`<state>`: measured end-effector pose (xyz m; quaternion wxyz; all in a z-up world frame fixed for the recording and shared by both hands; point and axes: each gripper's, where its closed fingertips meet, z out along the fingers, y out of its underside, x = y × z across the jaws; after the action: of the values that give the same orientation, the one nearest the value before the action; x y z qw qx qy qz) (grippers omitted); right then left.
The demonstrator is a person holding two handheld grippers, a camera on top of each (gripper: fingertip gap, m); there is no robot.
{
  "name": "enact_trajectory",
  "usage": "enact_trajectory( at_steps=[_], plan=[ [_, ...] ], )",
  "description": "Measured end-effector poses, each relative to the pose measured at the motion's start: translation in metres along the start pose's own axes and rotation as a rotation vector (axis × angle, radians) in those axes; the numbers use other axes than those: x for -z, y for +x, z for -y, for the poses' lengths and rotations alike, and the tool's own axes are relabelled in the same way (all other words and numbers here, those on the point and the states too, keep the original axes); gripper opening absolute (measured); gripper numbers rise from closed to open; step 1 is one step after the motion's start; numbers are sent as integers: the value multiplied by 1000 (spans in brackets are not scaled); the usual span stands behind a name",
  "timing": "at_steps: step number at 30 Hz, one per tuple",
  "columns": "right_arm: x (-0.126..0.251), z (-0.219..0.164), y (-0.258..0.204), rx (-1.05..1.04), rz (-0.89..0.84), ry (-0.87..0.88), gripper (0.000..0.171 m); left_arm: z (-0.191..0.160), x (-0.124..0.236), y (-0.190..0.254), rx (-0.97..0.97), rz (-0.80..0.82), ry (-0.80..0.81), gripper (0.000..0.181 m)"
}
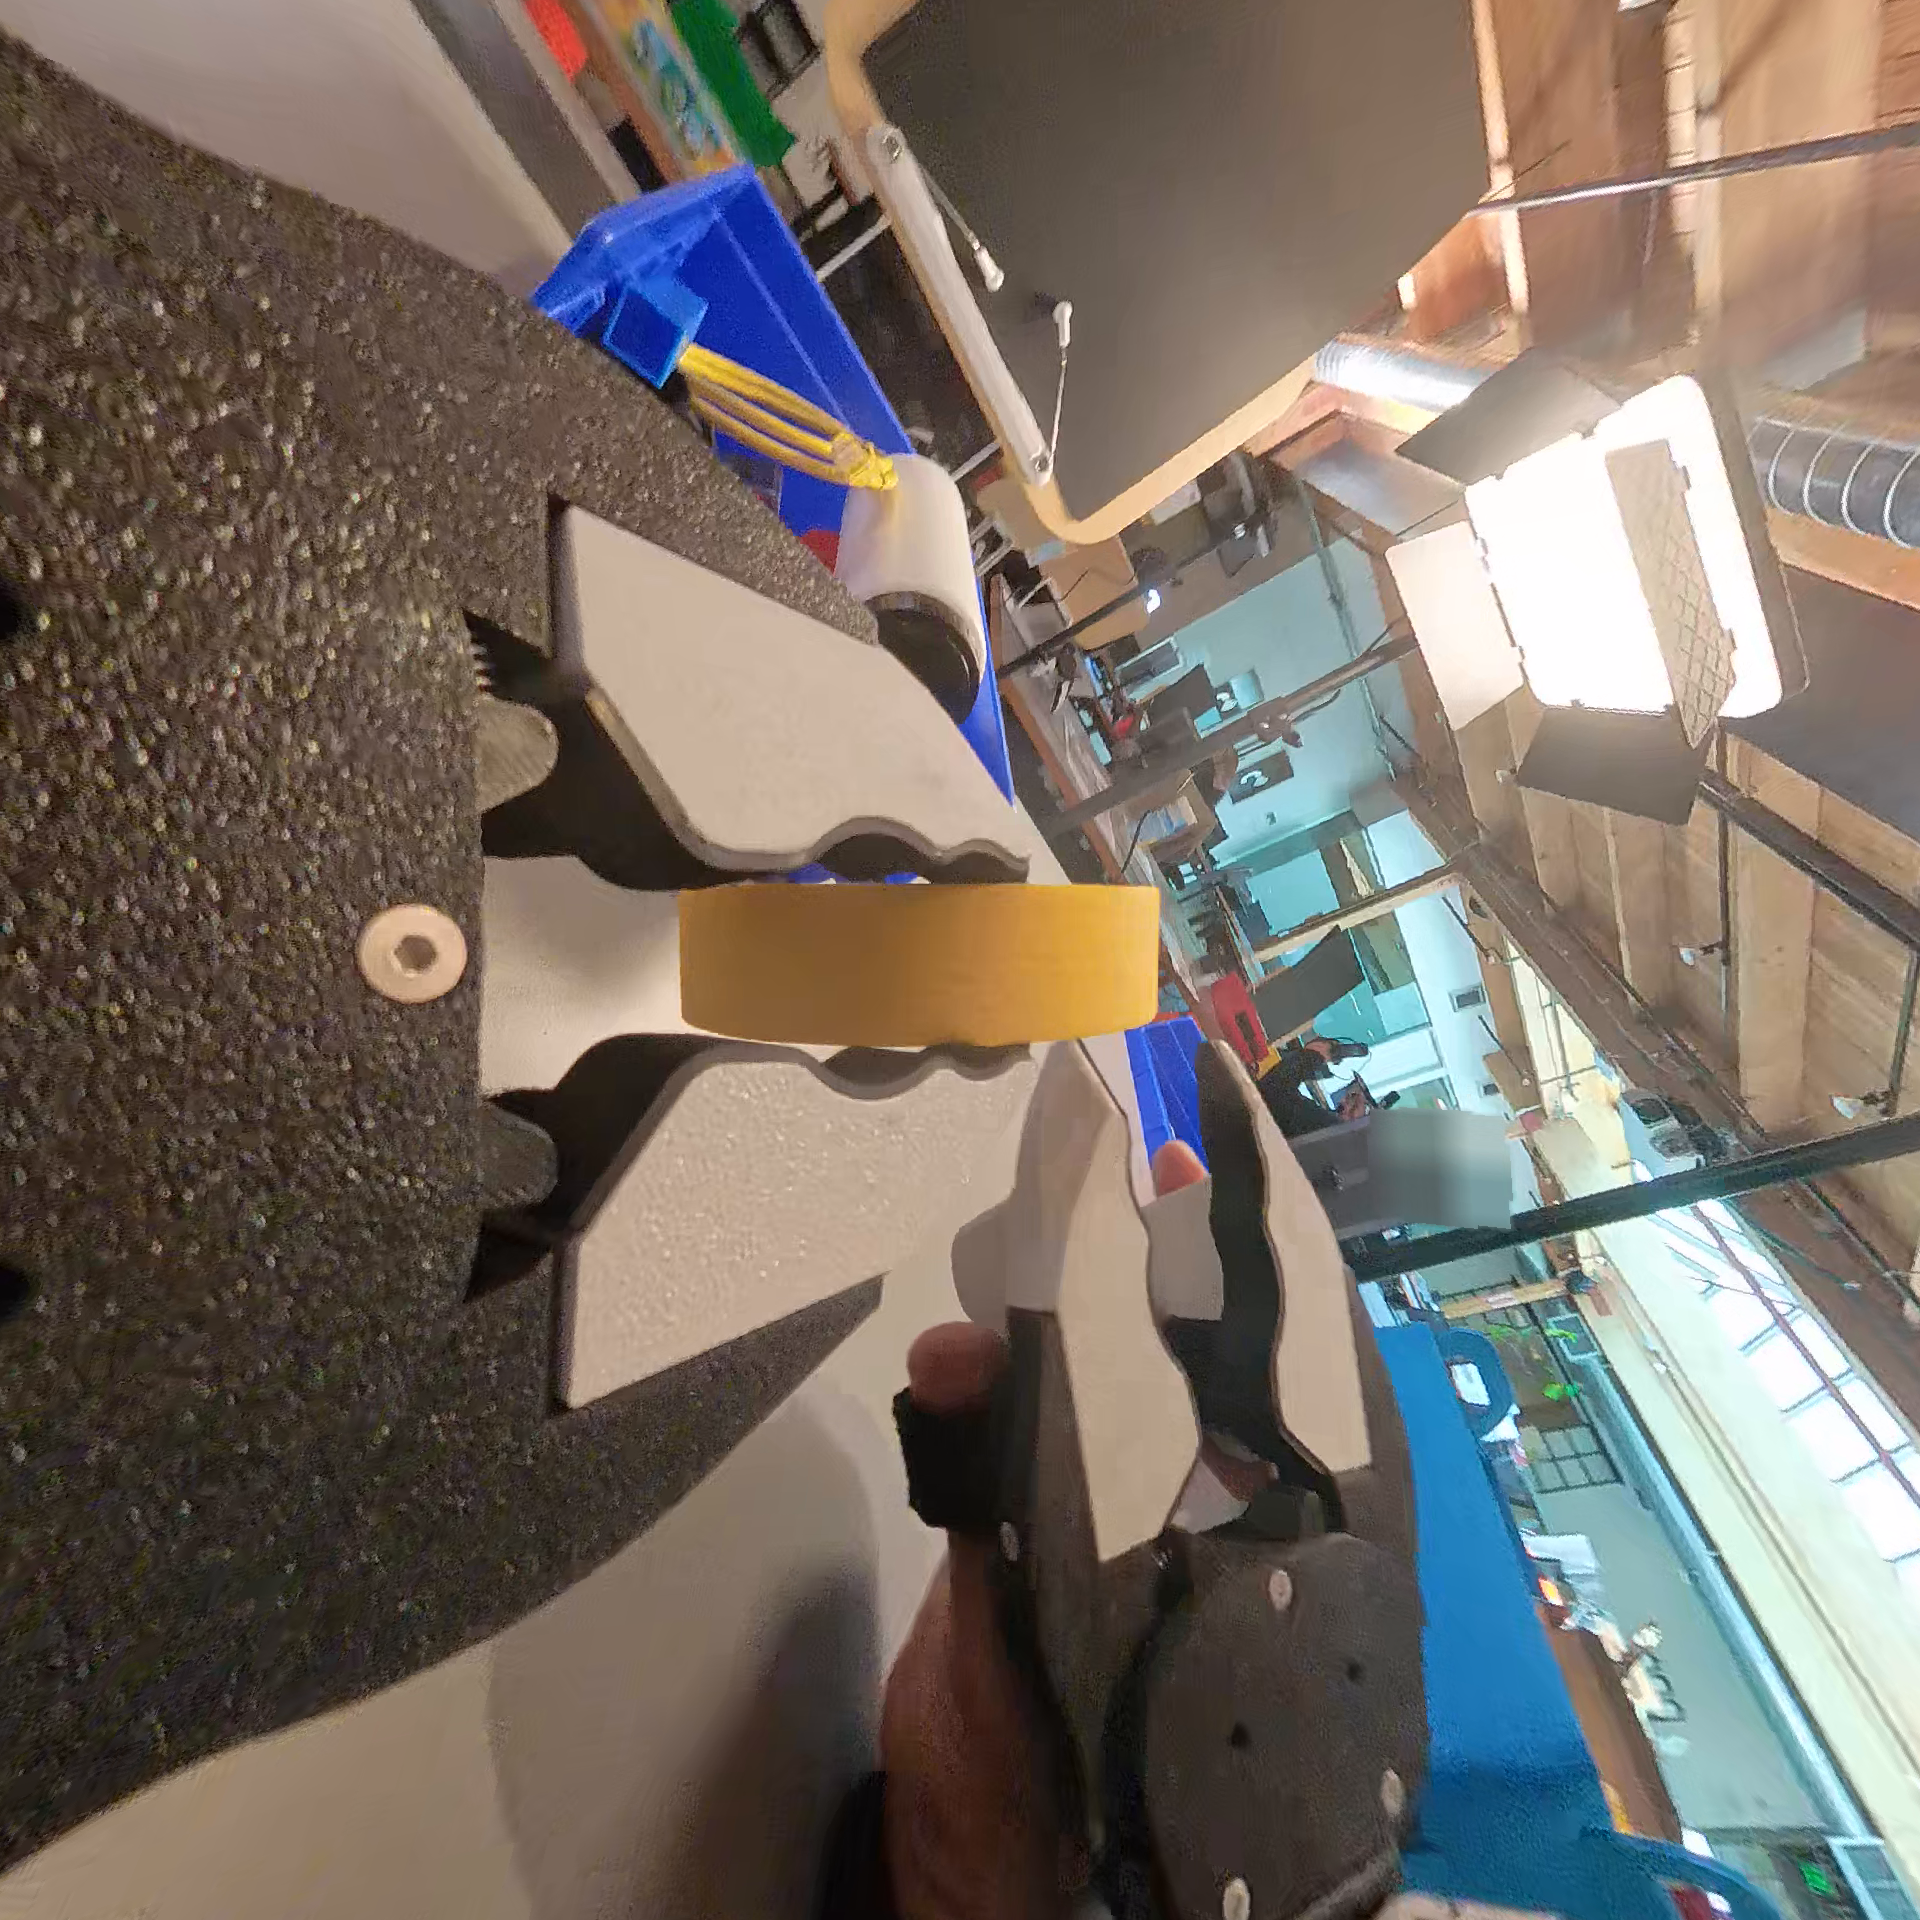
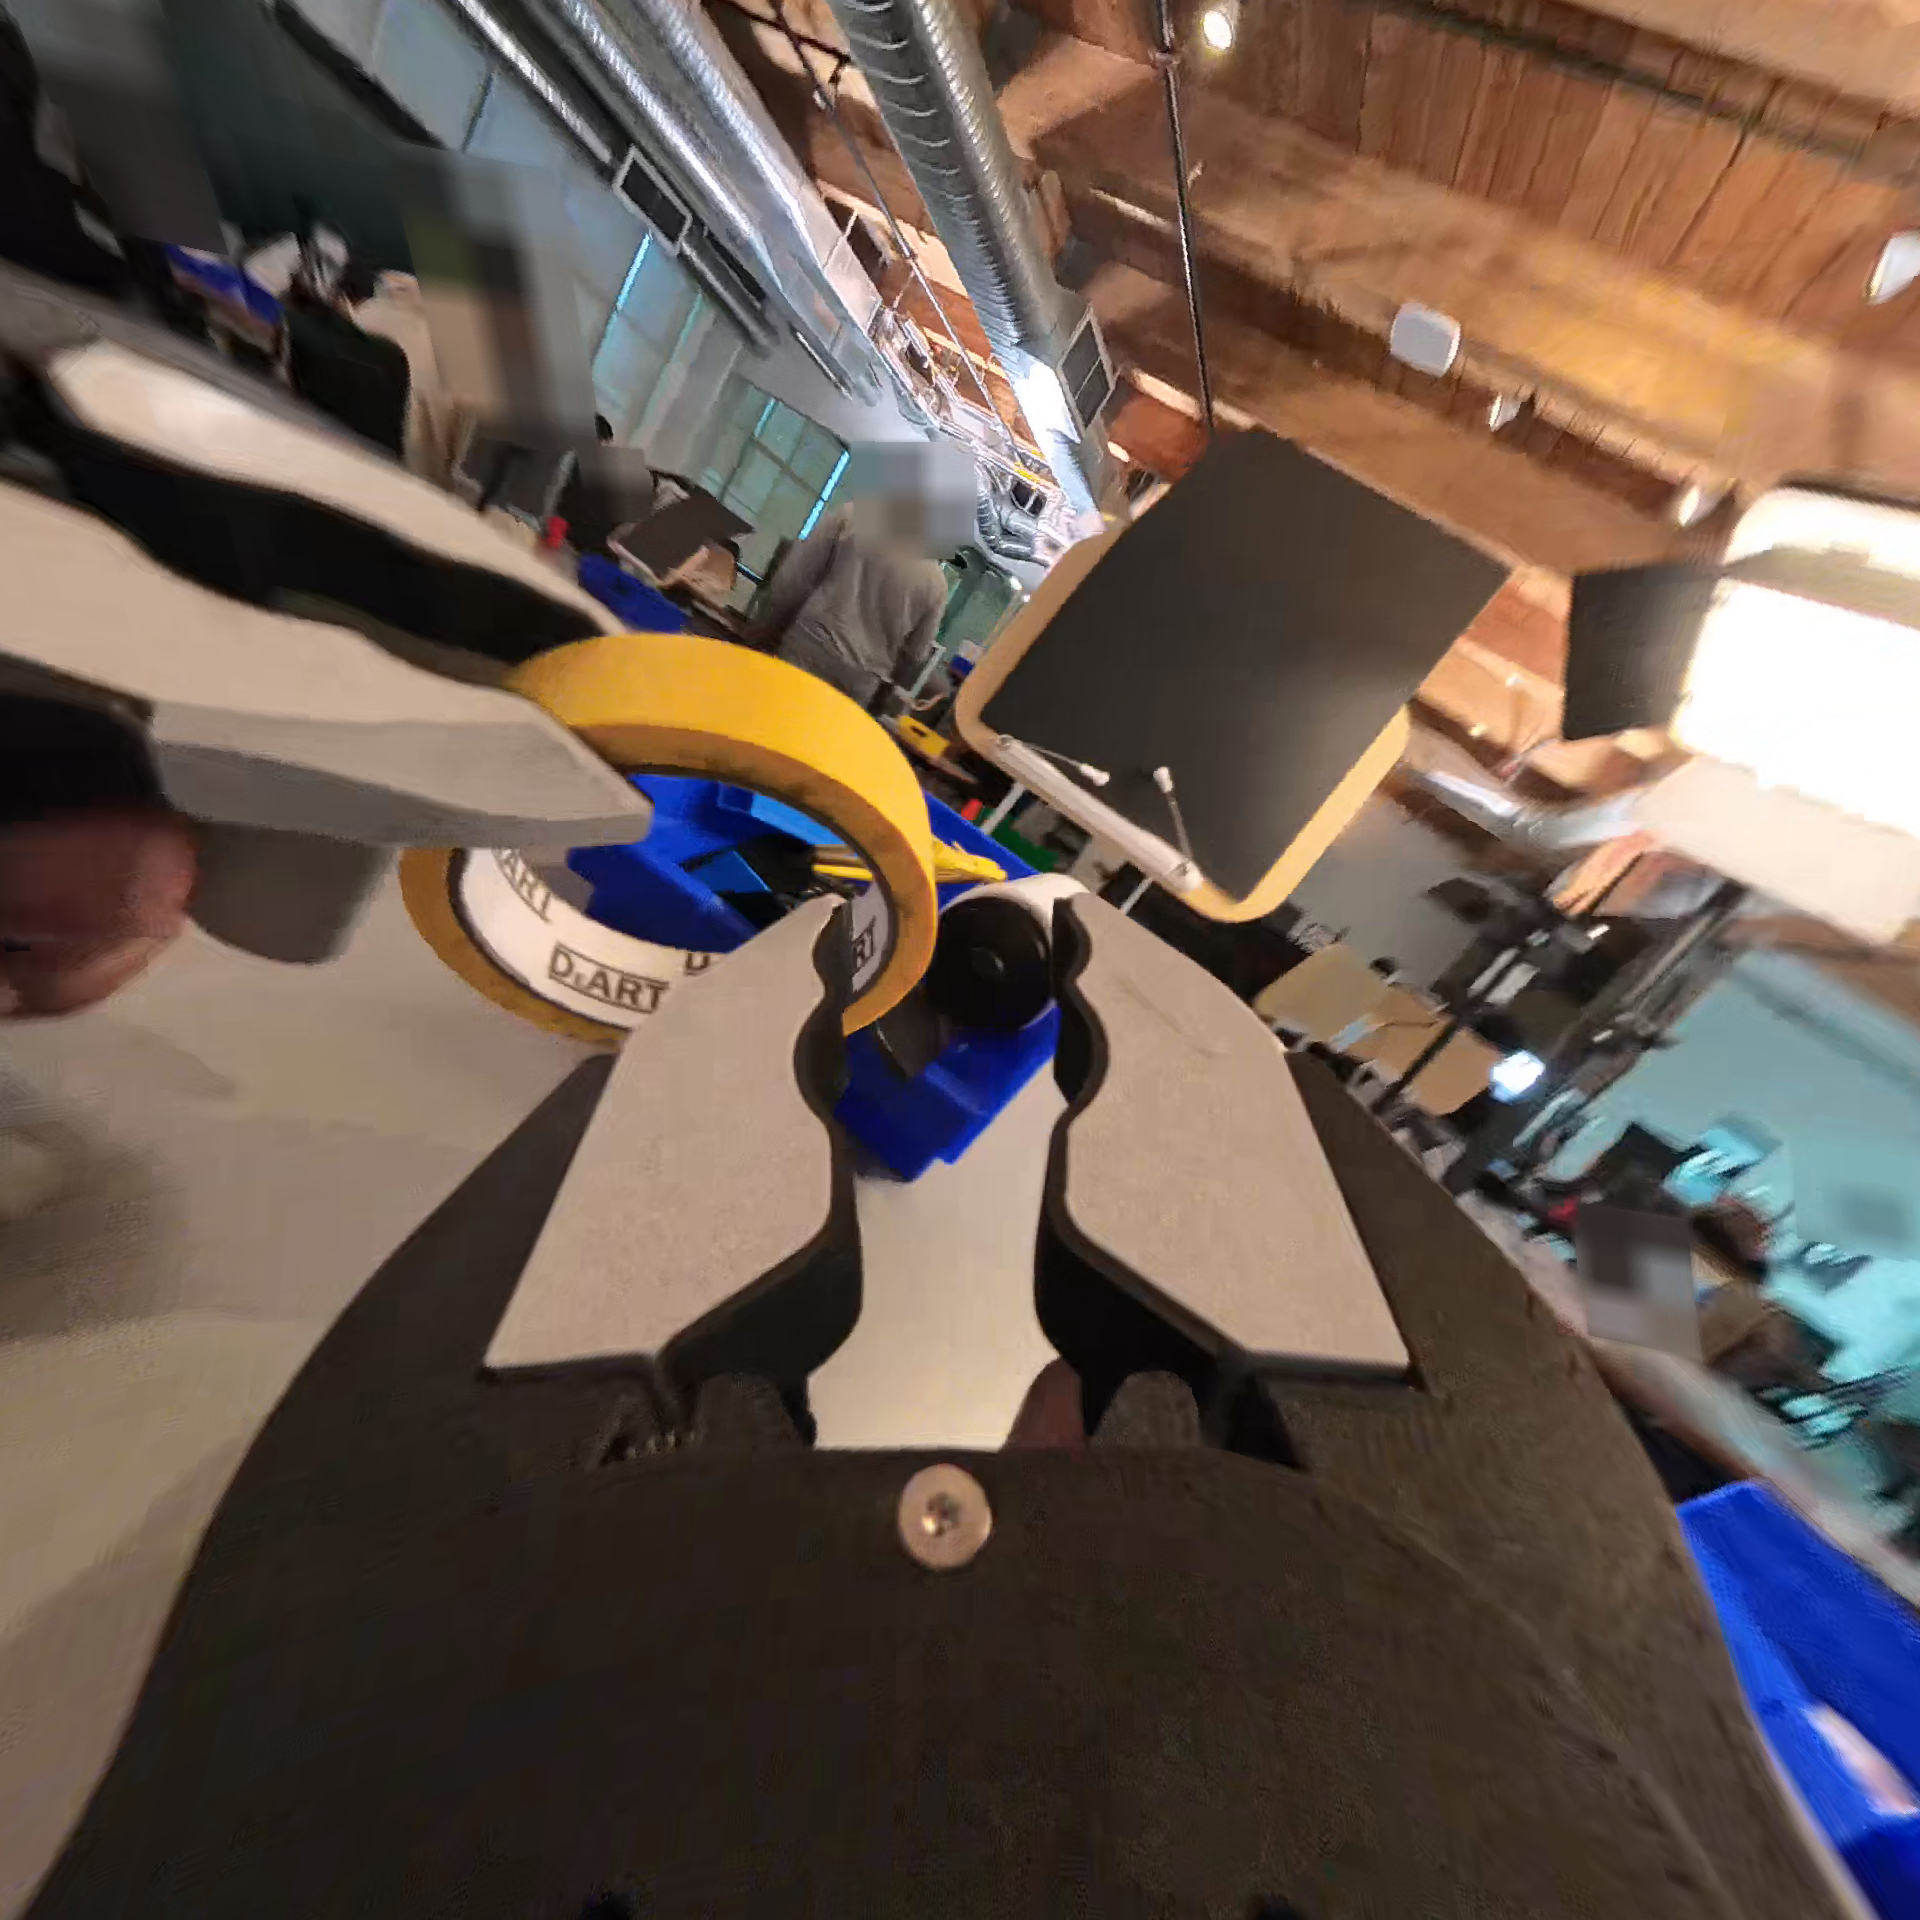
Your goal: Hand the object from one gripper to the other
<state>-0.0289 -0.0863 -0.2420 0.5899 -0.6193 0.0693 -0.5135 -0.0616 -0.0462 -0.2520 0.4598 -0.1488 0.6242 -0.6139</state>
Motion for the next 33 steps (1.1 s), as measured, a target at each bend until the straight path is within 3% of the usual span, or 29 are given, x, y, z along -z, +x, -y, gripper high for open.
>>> enact_trajectory(
  at_steps=[6, 9, 11, 15, 21, 27, 30, 33],
  plan=[
    [1, 9, -20, 423, -76, 4, 36, -5, -3, 13, -114, -21, -33, 30],
    [1, 8, -21, 518, -116, -11, 18, -2, -3, 19, -115, -54, -16, 30],
    [1, 6, -21, 504, -106, -20, 16, -2, -3, 20, -67, -73, -8, 30],
    [1, 3, -4, 333, -126, -43, 10, 11, 0, 15, 28, -81, 70, 49],
    [5, -20, 41, -214, -130, -68, 10, 9, -2, 17, 170, -151, 62, 68],
    [5, -22, 42, -627, 11, 2, 10, -6, -12, 26, 115, -143, -41, 69],
    [3, -16, 33, -649, 61, 24, 10, -7, -13, 30, 77, -141, -44, 66],
    [2, -13, 25, -623, 92, 23, 10, -4, -11, 31, 61, -135, -15, 48]
  ],
)
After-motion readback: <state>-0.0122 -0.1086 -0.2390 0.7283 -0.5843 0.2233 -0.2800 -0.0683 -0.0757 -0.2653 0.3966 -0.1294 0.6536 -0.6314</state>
